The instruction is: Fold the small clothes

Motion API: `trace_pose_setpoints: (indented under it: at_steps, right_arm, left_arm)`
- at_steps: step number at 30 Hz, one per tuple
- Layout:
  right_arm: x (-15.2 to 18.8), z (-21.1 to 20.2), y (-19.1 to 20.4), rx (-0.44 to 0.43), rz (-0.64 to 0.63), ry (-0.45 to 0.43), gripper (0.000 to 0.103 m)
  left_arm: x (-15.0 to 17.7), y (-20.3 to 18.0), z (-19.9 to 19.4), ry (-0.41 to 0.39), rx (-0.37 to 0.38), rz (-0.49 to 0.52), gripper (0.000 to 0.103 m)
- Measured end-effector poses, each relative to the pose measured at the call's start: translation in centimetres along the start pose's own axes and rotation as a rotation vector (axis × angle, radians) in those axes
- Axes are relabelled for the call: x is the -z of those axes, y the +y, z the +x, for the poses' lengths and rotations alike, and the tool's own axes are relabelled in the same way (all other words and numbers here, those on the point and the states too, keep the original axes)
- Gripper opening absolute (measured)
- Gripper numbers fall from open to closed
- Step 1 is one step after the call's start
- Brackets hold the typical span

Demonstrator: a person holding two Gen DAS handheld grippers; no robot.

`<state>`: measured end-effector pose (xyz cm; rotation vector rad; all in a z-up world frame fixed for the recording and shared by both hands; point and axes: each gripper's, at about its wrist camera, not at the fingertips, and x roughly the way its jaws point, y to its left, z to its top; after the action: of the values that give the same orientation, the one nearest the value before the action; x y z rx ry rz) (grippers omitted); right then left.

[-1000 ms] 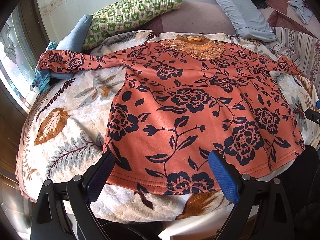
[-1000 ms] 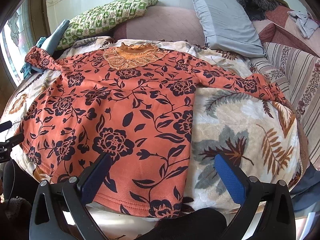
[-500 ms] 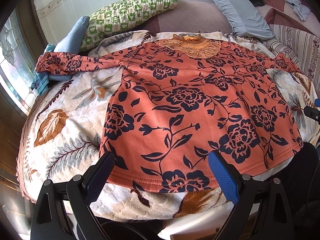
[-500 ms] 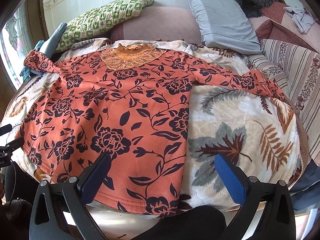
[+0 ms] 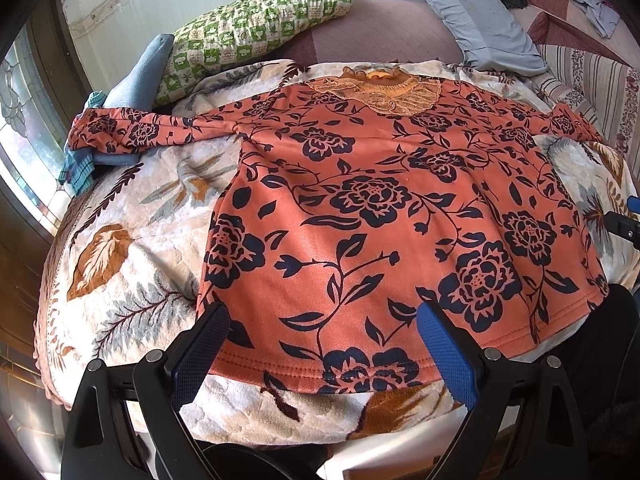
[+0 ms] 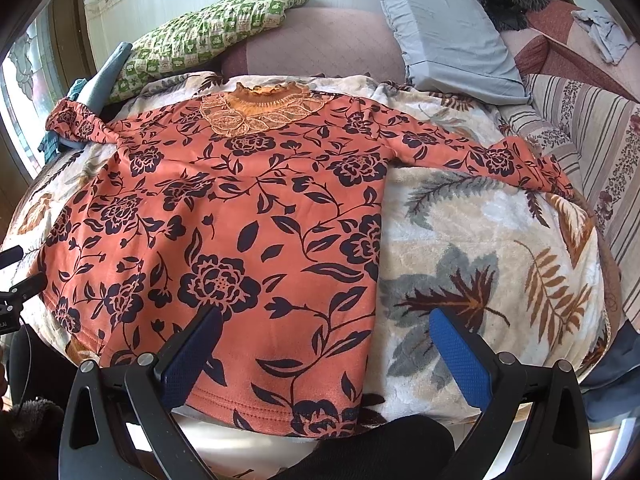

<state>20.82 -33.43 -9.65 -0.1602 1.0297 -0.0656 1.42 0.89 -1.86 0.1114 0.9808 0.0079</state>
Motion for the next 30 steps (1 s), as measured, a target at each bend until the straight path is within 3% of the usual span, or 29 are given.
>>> trace_pose_setpoints:
  at_steps: [12,18,23,27,30]
  right_arm:
    - [-0.7,1.8,-0.8,-0.032,0.016,0.045,0.103]
    - [-1.7,3.7,-3.8,-0.056,0.084,0.075,0.103]
    - [-4.0,5.4,-11.9,-0.024,0.238,0.059,0.102]
    - [-6.0,7.5,-22.2,0.038,0.48,0.0,0.102]
    - [-7.6,8.6,-29.0,0.126,0.578,-0.039,0.102]
  left_arm:
    - [-1.7,0.8,2.3,0.043,-0.019,-0.022,0.095]
    - [-4.9,3.7,5.0,0.087,-0.048,-0.119,0.095]
    - [-9.2,7.1,8.7,0.139,-0.128,-0.186,0.095]
    - [-12.6,10.2,12.1,0.175,-0.114,-0.318,0.094]
    - [-14.8,12.7,15.1,0.204,-0.094,-0.432,0.091]
